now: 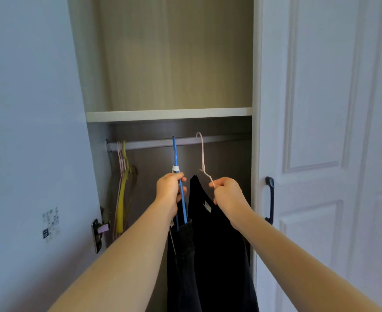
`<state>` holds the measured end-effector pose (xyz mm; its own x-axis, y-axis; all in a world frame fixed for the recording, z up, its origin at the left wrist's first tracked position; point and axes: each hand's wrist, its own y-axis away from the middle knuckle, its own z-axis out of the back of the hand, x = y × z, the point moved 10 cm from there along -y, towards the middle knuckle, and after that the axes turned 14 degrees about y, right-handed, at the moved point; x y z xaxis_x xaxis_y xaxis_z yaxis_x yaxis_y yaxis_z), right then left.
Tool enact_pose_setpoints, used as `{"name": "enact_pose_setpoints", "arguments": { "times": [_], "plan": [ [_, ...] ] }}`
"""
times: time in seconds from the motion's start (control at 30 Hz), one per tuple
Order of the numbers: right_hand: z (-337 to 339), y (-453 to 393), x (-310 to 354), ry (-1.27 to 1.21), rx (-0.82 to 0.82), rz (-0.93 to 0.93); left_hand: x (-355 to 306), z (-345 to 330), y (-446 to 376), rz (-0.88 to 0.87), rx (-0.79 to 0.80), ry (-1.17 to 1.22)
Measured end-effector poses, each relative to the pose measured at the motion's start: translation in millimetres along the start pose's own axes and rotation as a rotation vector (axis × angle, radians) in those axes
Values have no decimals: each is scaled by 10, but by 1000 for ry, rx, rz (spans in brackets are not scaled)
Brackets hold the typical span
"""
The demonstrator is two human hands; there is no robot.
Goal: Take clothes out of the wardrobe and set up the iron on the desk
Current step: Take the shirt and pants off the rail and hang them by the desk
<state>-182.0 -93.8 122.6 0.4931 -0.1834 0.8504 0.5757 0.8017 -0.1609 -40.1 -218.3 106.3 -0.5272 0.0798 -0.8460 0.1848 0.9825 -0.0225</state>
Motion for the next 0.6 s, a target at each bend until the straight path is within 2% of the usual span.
{"name": "enact_pose_setpoints", "arguments": {
  "times": [0.33, 0.6],
  "plan": [
    [449, 1148, -6, 137, -117, 61, 145, -63, 1285, 154, 171, 124],
    [995, 2466, 134, 140, -150, 76, -132, -133, 2564, 153, 319, 64]
  ]
}}
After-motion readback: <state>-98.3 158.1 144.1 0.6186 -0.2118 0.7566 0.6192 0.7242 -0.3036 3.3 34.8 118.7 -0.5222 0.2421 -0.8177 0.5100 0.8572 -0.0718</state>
